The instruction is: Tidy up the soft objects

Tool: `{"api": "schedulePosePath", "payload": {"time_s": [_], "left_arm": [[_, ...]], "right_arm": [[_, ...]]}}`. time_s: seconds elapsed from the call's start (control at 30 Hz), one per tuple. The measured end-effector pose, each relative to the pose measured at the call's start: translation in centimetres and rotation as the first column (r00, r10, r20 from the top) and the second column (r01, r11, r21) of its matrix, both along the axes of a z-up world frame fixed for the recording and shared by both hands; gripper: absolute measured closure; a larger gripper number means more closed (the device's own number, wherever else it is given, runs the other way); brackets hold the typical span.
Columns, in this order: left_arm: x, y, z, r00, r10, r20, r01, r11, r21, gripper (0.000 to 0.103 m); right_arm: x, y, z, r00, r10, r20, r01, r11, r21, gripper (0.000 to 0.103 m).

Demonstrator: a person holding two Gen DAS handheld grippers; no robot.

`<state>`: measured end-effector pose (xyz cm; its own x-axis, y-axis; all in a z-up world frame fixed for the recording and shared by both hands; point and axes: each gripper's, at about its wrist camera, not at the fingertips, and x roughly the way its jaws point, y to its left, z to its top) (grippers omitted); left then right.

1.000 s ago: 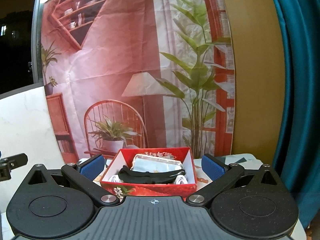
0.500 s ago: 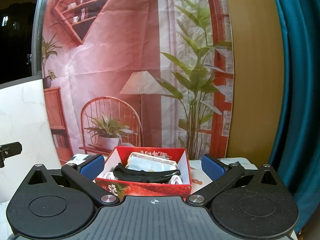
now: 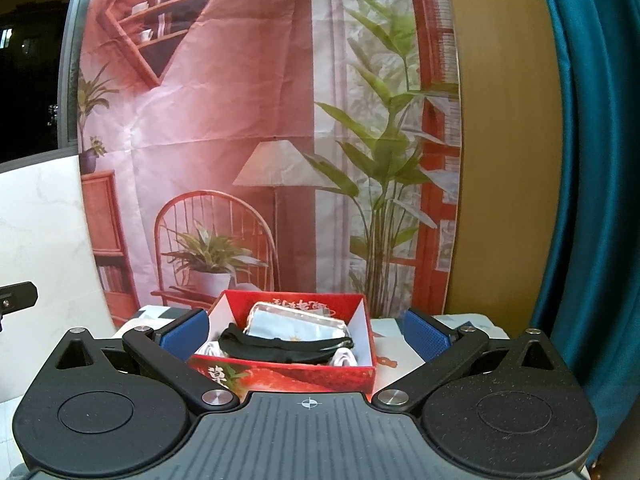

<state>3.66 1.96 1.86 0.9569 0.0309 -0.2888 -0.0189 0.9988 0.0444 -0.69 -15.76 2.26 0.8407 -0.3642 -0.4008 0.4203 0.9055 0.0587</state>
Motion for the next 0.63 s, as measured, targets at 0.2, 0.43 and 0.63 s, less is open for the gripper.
{"api": "schedulePosePath", "payload": {"time_s": [0.2,0.43,0.63], "left_arm": [[-0.1,0.09,-0.24,1.0,-0.004,-0.007,0.004,1.0,-0.003,0.0],[-0.1,0.29,-0.21,1.0,-0.015,0.0,0.015,1.0,-0.002,0.0],[-0.17,0.44,-0.26,1.0,-0.022,0.01,0.022,1.0,-0.005,0.0]], "right_arm": [[-0.07,-0.15,-0.03,1.0,-0.003,-0.001,0.003,1.0,-0.001,0.0],[-0.13,-0.3,-0.05,1.0,-0.005,0.0,0.005,1.0,0.0,0.0],[-0.09,-0.25,-0.05,1.0,-0.006,-0.002,0.006,1.0,0.003,0.0]]}}
